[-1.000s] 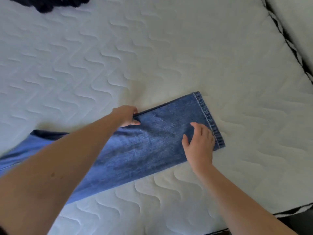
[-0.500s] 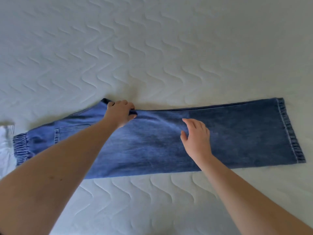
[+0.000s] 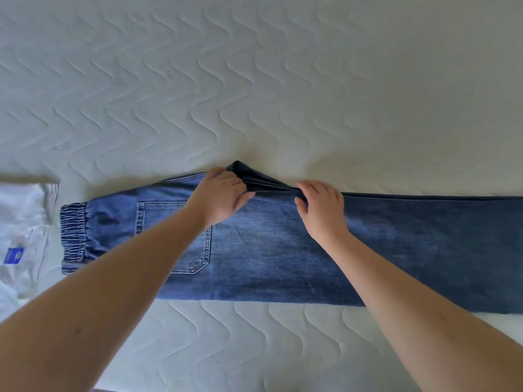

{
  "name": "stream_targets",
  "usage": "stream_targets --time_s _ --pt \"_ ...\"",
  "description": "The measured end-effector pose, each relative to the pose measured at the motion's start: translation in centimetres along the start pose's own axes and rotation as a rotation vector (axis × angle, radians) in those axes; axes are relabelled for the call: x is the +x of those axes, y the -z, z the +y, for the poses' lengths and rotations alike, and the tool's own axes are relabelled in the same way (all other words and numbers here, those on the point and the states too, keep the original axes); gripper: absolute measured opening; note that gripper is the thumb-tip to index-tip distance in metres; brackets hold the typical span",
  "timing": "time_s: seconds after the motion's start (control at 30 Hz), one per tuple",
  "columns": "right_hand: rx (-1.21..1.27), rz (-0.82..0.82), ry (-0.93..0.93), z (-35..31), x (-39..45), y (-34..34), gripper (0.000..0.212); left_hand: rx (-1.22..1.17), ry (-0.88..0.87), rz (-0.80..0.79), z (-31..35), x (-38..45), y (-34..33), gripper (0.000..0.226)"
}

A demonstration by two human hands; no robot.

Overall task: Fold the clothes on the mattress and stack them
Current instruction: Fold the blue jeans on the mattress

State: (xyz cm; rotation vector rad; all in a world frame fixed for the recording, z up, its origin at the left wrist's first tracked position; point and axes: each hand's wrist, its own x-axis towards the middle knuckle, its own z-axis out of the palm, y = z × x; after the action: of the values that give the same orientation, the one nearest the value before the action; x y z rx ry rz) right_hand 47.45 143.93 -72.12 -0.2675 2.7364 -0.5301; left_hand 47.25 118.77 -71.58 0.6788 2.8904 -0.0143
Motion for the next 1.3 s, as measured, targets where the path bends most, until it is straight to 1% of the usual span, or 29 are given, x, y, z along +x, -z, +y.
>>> stream_targets --time_s 0.07,0.1,0.17,0.27,0.37,0.5,0.57,0.63,0.77,0.83,0.9,0.93,1.0,1.03,1.07,1.13,1.17,1.23,1.3 --pt "-0.028 0.009 0.021 -0.1 0.3 -0.1 0.034 0.005 0.036 -0.054 -0.1 0.7 0.4 0.051" --pt "-0.028 0.017 0.027 -0.1 0.4 -0.1 0.033 0.023 0.052 -0.103 -0.2 1.1 0.7 0.054" --pt "-0.019 0.026 0.044 0.1 0.3 0.0 0.031 0.058 0.076 -0.176 -0.4 2.0 0.9 0.052" --pt "-0.041 0.019 0.087 0.3 0.3 0.2 0.028 0.077 0.097 -0.199 -0.5 2.7 1.1 0.046" --pt "-0.047 0.005 0.133 0.5 0.1 0.4 0.026 0.16 0.03 -0.24 -0.4 3.3 1.0 0.054" --pt "-0.057 -0.03 0.171 1.1 -0.3 0.4 0.024 0.184 -0.058 -0.291 -1.0 3.4 0.7 0.067" --pt "-0.057 -0.029 0.185 1.3 -0.3 0.4 0.023 0.178 -0.142 -0.29 -1.8 3.3 0.5 0.063" --pt "-0.073 -0.026 0.193 1.5 -0.2 0.4 0.023 0.14 -0.213 -0.264 -2.8 3.0 0.4 0.053" --pt "-0.077 -0.039 0.215 1.8 0.2 0.2 0.022 0.02 -0.275 -0.118 -3.9 2.7 0.2 0.037" --pt "-0.062 -0.041 0.243 1.8 0.1 0.2 0.02 -0.019 -0.281 -0.062 -4.0 2.5 0.1 0.037" --pt "-0.066 -0.011 0.268 1.8 -0.4 0.2 0.017 -0.032 -0.252 -0.077 -3.8 2.5 0.3 0.046" --pt "-0.064 0.01 0.269 1.8 -0.7 0.2 0.017 -0.032 -0.209 -0.109 -3.6 2.6 0.5 0.055" --pt "-0.028 0.052 0.252 1.9 -1.2 0.1 0.016 -0.061 -0.07 -0.184 -3.0 3.2 0.9 0.075" --pt "0.001 0.073 0.228 1.9 -1.3 0.1 0.015 -0.094 0.002 -0.2 -2.8 3.6 0.8 0.078" --pt "0.029 0.094 0.197 1.9 -1.3 0.1 0.013 -0.126 0.062 -0.198 -2.6 4.0 0.7 0.069" --pt "0.06 0.116 0.134 1.9 -0.9 0.3 0.011 -0.153 0.135 -0.181 -2.1 5.0 0.4 0.039" --pt "0.061 0.102 0.109 2.1 -0.4 0.5 0.013 -0.163 0.163 -0.197 -2.0 5.4 0.4 0.03" --pt "0.068 0.028 0.051 2.6 0.7 0.7 0.017 -0.169 0.188 -0.266 -2.0 6.2 0.3 0.025" --pt "0.124 -0.06 -0.016 3.0 2.0 1.1 0.021 -0.139 0.168 -0.311 -2.2 6.5 0.3 0.022"
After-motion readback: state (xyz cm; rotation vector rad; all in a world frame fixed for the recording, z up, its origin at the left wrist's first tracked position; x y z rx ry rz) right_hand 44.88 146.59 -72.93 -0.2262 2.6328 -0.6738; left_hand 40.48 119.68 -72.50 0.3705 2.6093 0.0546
